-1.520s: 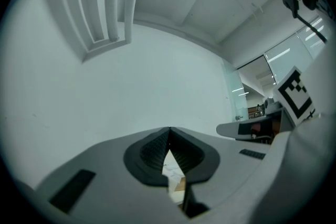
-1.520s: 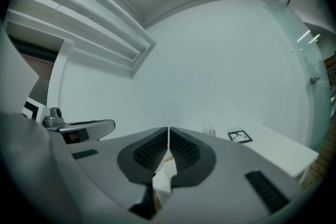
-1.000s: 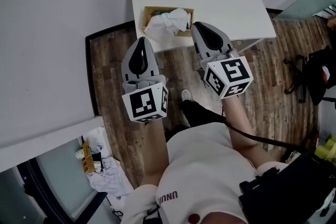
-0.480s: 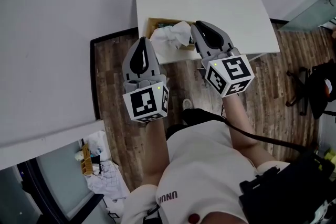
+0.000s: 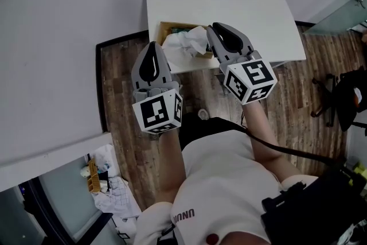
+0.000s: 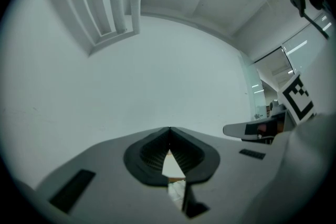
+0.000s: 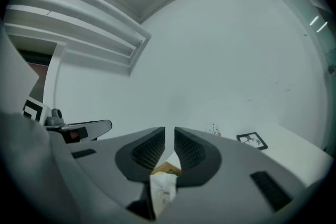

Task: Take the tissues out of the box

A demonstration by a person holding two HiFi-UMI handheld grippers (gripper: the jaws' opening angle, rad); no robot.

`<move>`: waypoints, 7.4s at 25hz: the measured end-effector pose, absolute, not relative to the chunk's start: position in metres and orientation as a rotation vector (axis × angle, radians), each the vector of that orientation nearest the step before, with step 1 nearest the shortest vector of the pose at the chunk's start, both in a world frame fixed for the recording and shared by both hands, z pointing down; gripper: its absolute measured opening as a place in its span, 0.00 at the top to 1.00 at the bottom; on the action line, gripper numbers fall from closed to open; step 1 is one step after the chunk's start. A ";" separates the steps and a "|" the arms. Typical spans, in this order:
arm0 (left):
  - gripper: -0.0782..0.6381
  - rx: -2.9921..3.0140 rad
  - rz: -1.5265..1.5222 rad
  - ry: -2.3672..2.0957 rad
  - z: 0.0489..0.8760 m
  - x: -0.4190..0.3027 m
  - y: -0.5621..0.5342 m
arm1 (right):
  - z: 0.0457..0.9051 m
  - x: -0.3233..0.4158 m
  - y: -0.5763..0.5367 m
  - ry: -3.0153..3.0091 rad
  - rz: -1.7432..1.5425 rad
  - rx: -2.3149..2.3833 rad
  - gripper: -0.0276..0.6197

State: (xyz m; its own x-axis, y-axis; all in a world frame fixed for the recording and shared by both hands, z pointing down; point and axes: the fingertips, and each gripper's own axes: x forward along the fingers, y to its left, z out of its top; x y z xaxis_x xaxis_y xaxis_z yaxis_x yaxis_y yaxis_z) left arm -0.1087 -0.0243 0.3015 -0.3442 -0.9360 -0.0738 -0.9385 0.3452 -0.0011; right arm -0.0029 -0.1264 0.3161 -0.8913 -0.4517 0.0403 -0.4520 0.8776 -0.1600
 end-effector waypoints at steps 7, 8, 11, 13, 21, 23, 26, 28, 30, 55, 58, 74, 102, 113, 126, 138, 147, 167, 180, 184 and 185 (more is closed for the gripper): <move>0.87 -1.768 0.066 2.544 0.308 -0.119 -0.029 | 0.326 -0.011 -0.132 -3.027 0.291 0.714 0.81; 0.87 -1.773 0.068 2.544 0.309 -0.122 -0.031 | 0.328 -0.013 -0.134 -3.022 0.293 0.713 0.81; 0.87 -1.790 0.073 2.539 0.310 -0.131 -0.039 | 0.332 -0.020 -0.142 -3.012 0.299 0.706 0.78; 0.87 -1.802 0.062 2.527 0.310 -0.137 -0.046 | 0.334 -0.026 -0.147 -3.005 0.301 0.699 0.76; 0.87 -1.878 0.048 2.482 0.309 -0.164 -0.079 | 0.348 -0.050 -0.172 -2.943 0.330 0.745 0.75; 0.87 -1.895 0.051 2.475 0.311 -0.171 -0.087 | 0.354 -0.059 -0.173 -2.915 0.290 0.699 0.74; 0.87 -1.934 0.045 2.470 0.316 -0.177 -0.098 | 0.367 -0.070 -0.173 -2.855 0.226 0.629 0.70; 0.87 -1.967 0.035 2.459 0.319 -0.180 -0.107 | 0.375 -0.075 -0.175 -2.819 0.206 0.594 0.67; 0.87 -1.995 0.028 2.448 0.322 -0.184 -0.116 | 0.383 -0.080 -0.177 -2.791 0.207 0.570 0.66; 0.87 -2.251 0.020 2.389 0.356 -0.218 -0.184 | 0.452 -0.107 -0.182 -2.506 0.197 0.338 0.61; 0.87 -2.268 0.023 2.391 0.359 -0.220 -0.189 | 0.459 -0.109 -0.180 -2.482 0.187 0.309 0.60; 0.87 -2.324 0.012 2.413 0.378 -0.229 -0.203 | 0.493 -0.112 -0.163 -2.329 0.140 0.166 0.58; 0.87 -2.344 0.049 2.434 0.382 -0.238 -0.210 | 0.550 -0.107 -0.156 -2.045 -0.016 0.111 0.63; 0.87 -2.360 0.037 2.411 0.380 -0.234 -0.214 | 0.552 -0.108 -0.160 -2.037 -0.081 0.116 0.77; 0.87 -2.296 0.010 2.449 0.372 -0.242 -0.202 | 0.540 -0.107 -0.159 -2.056 -0.225 0.123 0.82; 0.87 -2.228 0.021 2.483 0.365 -0.251 -0.194 | 0.530 -0.107 -0.161 -2.099 -0.255 0.152 0.82; 0.87 -2.210 0.019 2.490 0.363 -0.249 -0.192 | 0.523 -0.106 -0.162 -2.122 -0.270 0.150 0.82; 0.87 -2.182 0.019 2.497 0.362 -0.247 -0.183 | 0.510 -0.109 -0.164 -2.180 -0.281 0.192 0.82; 0.87 -2.186 0.004 2.477 0.359 -0.244 -0.186 | 0.499 -0.110 -0.167 -2.212 -0.283 0.198 0.82; 0.87 -2.178 0.020 2.481 0.358 -0.245 -0.185 | 0.497 -0.112 -0.166 -2.218 -0.283 0.202 0.82; 0.87 -2.179 0.022 2.483 0.359 -0.244 -0.185 | 0.497 -0.111 -0.165 -2.219 -0.282 0.202 0.82</move>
State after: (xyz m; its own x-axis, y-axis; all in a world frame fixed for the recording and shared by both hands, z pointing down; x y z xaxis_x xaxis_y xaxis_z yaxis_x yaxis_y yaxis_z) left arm -0.2441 -0.1847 0.3591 -0.1225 -0.9861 0.1122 -0.9839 0.1354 0.1162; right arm -0.1115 -0.1653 0.4969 -0.6115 -0.2425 0.7531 -0.0465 0.9612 0.2718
